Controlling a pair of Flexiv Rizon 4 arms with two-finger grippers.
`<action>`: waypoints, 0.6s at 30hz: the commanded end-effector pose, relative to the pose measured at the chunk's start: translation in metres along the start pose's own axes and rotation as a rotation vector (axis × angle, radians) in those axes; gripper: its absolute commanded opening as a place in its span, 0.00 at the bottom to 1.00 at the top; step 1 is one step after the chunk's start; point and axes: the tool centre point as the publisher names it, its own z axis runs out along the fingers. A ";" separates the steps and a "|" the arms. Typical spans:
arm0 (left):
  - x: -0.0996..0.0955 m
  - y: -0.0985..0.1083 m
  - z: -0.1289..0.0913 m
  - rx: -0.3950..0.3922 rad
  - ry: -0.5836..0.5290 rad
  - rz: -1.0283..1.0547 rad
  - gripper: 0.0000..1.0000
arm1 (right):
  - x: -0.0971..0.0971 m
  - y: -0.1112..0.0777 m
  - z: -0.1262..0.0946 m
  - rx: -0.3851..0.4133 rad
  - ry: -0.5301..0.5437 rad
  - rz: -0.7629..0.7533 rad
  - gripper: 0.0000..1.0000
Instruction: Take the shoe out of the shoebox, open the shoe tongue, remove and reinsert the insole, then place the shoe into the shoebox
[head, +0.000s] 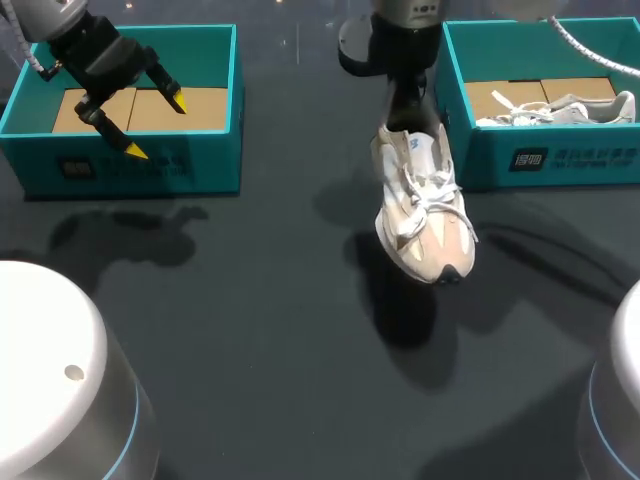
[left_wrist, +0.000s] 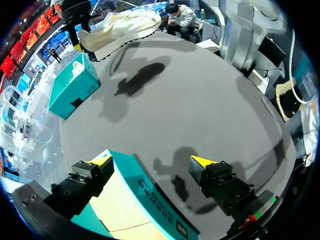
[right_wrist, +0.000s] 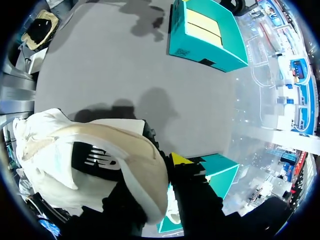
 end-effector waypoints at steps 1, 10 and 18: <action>0.000 0.000 0.000 -0.001 0.002 0.001 1.00 | -0.019 -0.017 -0.016 0.038 -0.004 -0.006 0.00; 0.000 0.000 0.000 -0.001 0.002 0.001 1.00 | -0.065 -0.070 -0.021 0.089 0.030 -0.041 0.00; 0.000 0.000 0.000 -0.001 0.002 0.001 1.00 | -0.115 -0.160 -0.014 0.099 0.009 -0.075 0.00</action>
